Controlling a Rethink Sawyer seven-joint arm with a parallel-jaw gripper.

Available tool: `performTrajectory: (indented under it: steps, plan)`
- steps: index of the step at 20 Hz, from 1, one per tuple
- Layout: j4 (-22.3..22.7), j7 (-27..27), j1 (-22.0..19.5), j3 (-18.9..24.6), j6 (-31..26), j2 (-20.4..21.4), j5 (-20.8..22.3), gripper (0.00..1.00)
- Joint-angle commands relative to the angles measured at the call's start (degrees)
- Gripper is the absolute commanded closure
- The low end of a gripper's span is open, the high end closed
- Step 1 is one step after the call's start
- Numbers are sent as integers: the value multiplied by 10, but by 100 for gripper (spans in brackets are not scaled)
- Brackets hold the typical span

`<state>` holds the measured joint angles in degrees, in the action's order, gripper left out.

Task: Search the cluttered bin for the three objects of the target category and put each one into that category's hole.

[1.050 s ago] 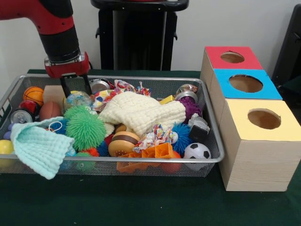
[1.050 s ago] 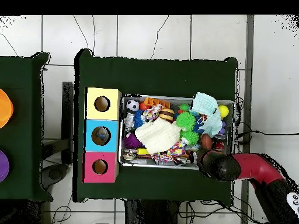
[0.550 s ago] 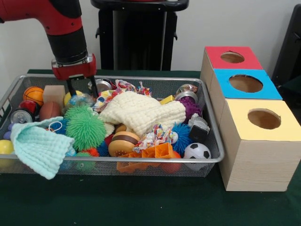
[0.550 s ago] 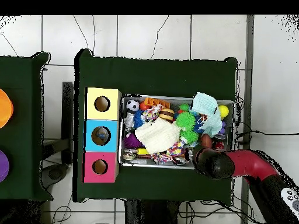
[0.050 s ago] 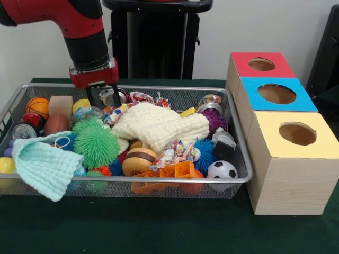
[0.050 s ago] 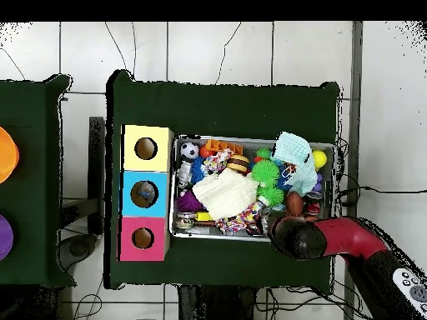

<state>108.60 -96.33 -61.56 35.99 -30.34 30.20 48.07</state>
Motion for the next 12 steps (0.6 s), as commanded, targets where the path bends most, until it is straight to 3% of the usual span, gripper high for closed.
performTrajectory:
  steps: [1, 5, 8, 12]
  plan:
    - [11, -142, 44, -99, 105, 39, 46, 0]
    - [-11, -222, 104, -205, 189, 30, 33, 0]
    - [-23, -213, 114, -240, 236, 8, 2, 0]
    - [-19, -216, 140, -286, 255, 18, -34, 0]
